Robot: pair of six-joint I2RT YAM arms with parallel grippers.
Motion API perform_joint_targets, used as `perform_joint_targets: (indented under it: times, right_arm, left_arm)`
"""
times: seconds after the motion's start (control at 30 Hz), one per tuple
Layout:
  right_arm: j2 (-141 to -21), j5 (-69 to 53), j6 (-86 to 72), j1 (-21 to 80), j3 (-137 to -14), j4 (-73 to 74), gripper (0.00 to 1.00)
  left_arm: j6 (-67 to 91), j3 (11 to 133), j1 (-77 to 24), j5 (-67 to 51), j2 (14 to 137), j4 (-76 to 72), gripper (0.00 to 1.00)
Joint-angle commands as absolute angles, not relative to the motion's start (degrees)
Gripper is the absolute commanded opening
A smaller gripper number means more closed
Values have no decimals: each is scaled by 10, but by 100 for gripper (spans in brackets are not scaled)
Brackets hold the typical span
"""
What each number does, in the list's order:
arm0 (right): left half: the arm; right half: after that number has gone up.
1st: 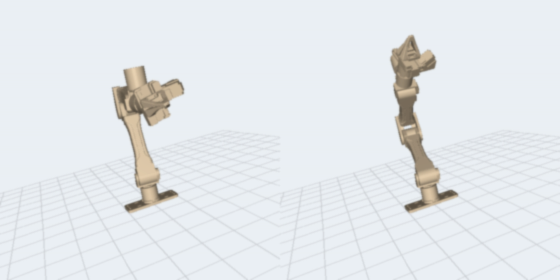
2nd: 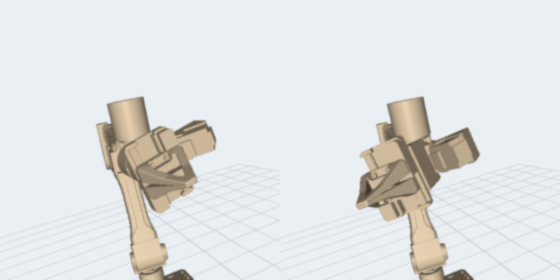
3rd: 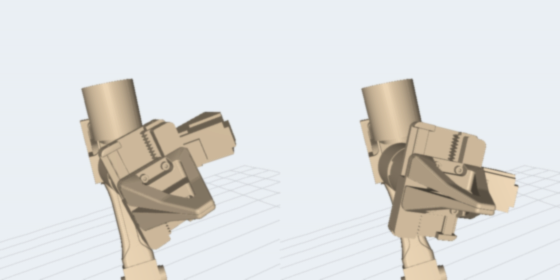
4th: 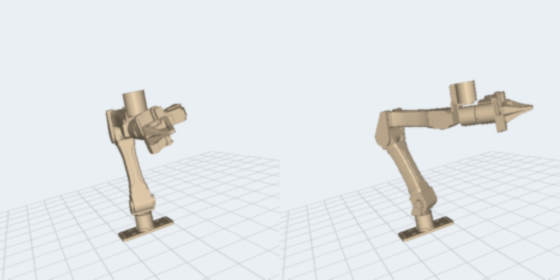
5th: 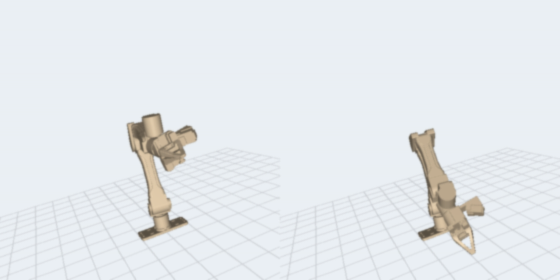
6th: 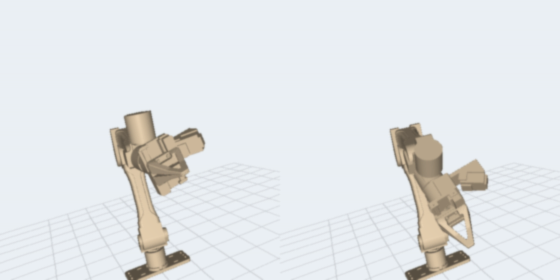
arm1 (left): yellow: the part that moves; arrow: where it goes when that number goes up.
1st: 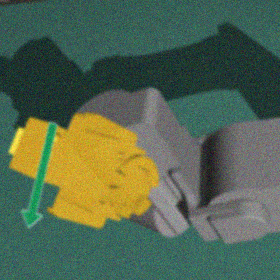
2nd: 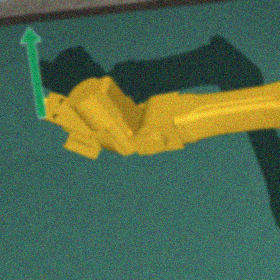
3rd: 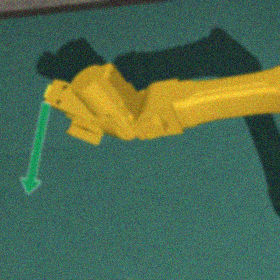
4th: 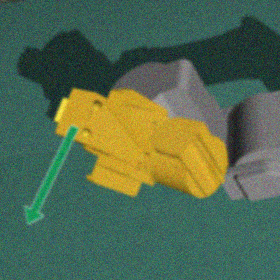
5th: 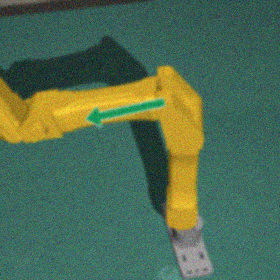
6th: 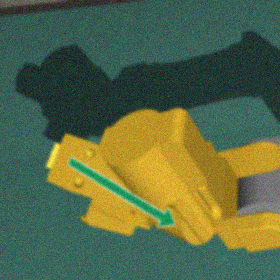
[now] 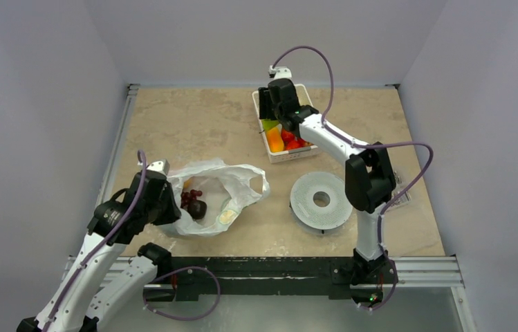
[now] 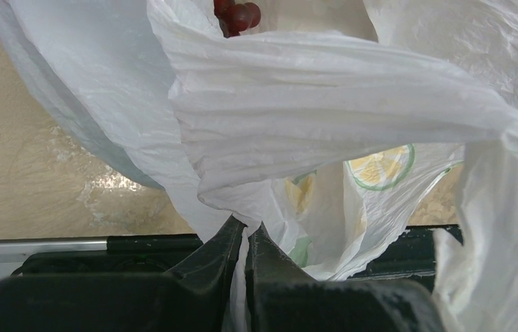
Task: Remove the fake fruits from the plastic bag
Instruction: Place the fake fruit in the bin.
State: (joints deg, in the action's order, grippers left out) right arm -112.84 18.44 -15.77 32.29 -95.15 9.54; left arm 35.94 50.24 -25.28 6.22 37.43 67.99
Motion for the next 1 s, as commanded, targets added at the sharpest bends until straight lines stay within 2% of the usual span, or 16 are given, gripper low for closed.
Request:
perform_joint_targets:
  times: [0.0,0.17,0.27,0.4,0.47,0.5,0.57,0.63,0.7,0.8,0.97]
  right_arm:
    - [-1129,229,-130,320,-1022,136,16]
    - [-1147,222,-136,299,-1006,132,16]
    - [-1159,215,-140,293,-999,127,24]
    - [-1186,200,-112,288,-1017,99,44]
    - [-1218,194,-95,286,-1063,114,58]
    - [-1235,196,-91,285,-1092,133,61]
    - [-1259,199,-88,286,-1132,161,79]
    - [-1252,190,-91,286,-1127,160,91]
    - [-1228,190,-91,286,-1095,145,98]
    - [-1188,210,-93,286,-1059,146,99]
    - [-1080,167,-112,311,-984,144,99]
  left_arm:
    - [362,510,-259,66,366,669,0]
    - [366,512,-259,75,370,673,0]
    - [368,512,-259,78,367,674,0]
    - [369,512,-259,82,361,674,0]
    - [370,512,-259,83,359,675,0]
    - [370,512,-259,83,358,674,0]
    - [371,512,-259,85,356,675,0]
    - [372,512,-259,87,353,676,0]
    - [372,512,-259,87,354,674,0]
    - [372,512,-259,86,359,676,0]
    - [371,512,-259,86,358,675,0]
